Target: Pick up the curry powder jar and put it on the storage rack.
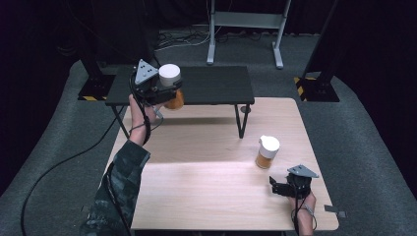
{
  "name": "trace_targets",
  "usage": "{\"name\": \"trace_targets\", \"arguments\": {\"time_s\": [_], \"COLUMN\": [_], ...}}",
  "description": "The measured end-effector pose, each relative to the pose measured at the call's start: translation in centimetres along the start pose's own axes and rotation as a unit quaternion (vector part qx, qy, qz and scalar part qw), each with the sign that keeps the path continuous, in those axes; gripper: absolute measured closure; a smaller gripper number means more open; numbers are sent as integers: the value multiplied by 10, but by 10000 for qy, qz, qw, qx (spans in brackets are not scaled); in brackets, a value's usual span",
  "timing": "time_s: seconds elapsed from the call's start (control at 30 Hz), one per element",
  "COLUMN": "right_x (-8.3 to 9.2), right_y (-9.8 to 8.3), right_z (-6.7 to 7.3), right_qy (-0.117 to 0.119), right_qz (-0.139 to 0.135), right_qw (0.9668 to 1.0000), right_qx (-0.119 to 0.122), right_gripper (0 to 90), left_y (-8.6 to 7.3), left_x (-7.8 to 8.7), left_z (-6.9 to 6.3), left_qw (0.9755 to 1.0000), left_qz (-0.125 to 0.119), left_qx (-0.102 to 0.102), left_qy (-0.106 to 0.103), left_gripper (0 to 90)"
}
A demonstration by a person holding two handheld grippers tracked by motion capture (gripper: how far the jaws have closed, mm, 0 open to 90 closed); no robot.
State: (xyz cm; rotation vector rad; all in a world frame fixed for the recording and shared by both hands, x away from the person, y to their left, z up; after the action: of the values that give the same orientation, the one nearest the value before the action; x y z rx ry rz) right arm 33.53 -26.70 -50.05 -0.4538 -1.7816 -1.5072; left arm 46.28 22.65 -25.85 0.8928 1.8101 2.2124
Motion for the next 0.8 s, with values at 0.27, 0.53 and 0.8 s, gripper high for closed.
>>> {"name": "trace_targets", "arguments": {"time_s": [0.27,0.53,0.8], "right_x": [0,0,0], "right_y": [0,0,0], "right_z": [-1,-1,-2], "right_qy": [42,62,78], "right_qz": [-7,-17,-19], "right_qw": [10000,10000,10000], "right_qx": [-20,-26,-30], "right_gripper": [11,11,10], "left_y": [7,11,14], "left_x": [-12,-23,-33], "left_z": [3,9,15], "left_qw": [9998,9995,9990], "left_qz": [62,201,326], "left_qx": [74,91,157], "left_qy": [154,220,272], "left_gripper": [332,332,332]}}
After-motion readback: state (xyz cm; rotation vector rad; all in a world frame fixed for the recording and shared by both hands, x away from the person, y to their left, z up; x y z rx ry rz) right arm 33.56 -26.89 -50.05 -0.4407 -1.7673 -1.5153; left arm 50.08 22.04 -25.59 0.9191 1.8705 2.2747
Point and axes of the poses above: each handheld gripper's, and its own axes: x roughly backward along the jaws, y roughly out of its top, z roughly to its left, the point moved 10 cm from there along -x, roughly forward along the jaws, and after that the axes turned 11 degrees about z, right-handed, at the moved point
